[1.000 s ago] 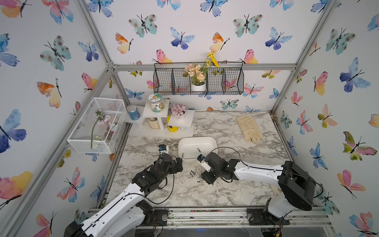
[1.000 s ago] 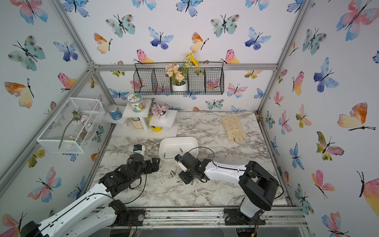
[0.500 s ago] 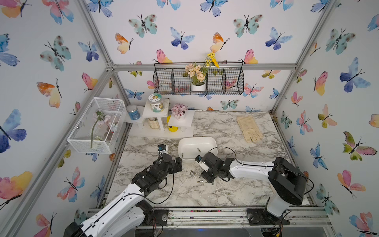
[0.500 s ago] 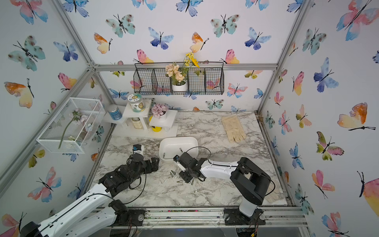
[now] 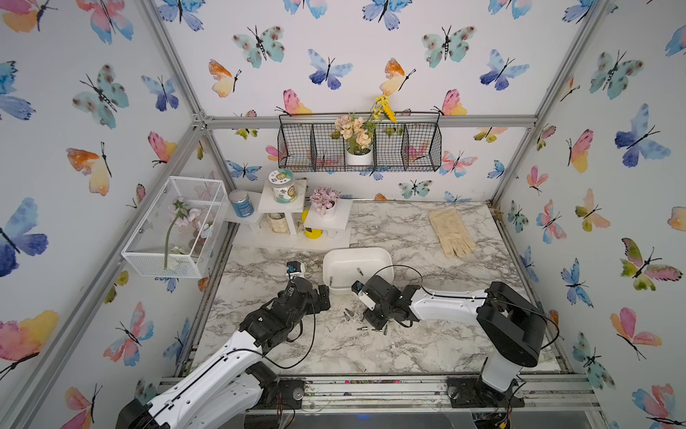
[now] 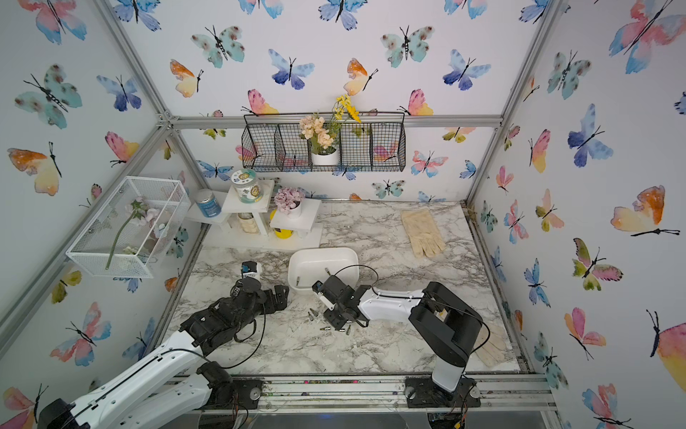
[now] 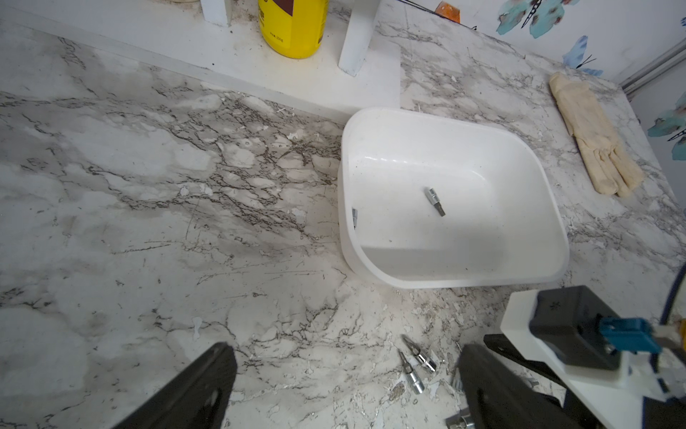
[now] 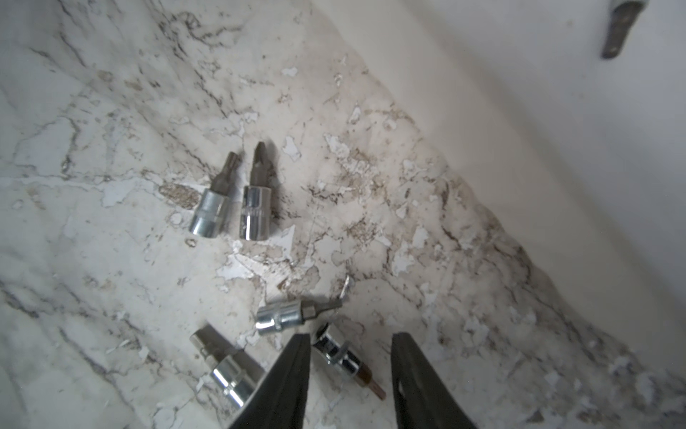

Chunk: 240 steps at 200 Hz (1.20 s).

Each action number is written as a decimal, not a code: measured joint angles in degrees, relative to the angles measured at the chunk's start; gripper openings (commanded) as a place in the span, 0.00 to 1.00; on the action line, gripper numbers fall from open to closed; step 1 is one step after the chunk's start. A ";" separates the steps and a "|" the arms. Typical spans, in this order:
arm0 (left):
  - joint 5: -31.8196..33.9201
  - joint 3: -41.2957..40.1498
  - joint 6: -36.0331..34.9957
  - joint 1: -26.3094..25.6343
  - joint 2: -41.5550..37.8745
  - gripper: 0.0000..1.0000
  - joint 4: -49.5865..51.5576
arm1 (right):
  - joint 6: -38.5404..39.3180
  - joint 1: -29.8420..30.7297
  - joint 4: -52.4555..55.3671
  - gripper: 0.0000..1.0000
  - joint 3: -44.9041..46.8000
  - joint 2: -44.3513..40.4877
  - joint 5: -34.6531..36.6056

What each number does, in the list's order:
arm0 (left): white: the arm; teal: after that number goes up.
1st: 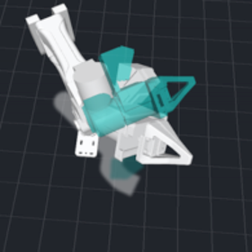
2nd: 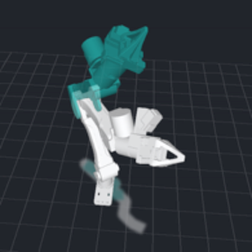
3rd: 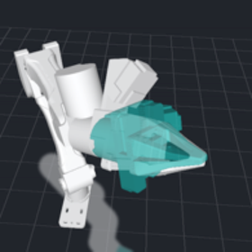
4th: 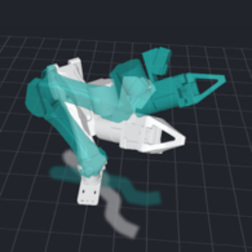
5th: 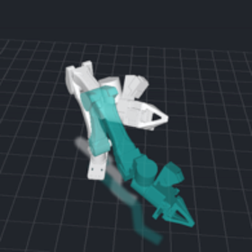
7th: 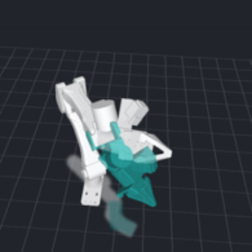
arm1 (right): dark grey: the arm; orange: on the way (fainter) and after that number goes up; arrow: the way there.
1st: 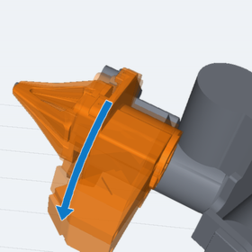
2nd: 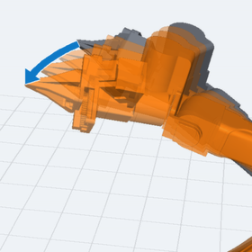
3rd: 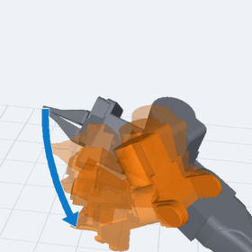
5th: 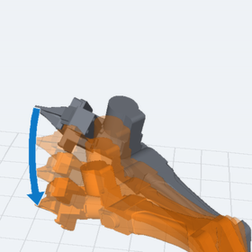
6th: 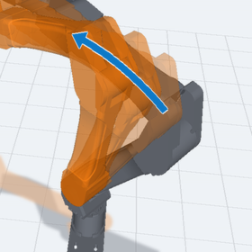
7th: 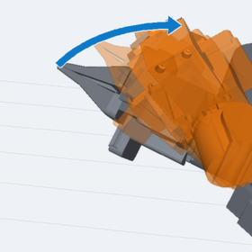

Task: Put the bit on the desktop into the storage box
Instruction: Pick up the screwdriver bit from the center of the board.

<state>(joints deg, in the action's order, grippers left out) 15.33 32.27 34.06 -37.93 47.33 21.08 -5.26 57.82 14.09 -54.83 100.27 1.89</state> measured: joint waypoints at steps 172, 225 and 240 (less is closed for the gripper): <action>0.00 0.00 0.04 0.00 0.02 0.99 0.00 | -1.57 0.00 -0.37 0.16 0.15 0.59 0.76; 0.00 0.00 0.07 0.00 0.02 0.99 0.00 | -2.67 0.00 0.35 0.14 1.05 -1.29 1.95; 0.00 0.00 0.07 0.00 0.02 0.99 0.00 | -3.08 0.00 0.76 0.14 1.07 -3.08 2.43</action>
<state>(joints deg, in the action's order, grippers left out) 15.33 32.27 34.13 -37.93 47.35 21.08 -8.34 57.82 14.85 -53.76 97.19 4.32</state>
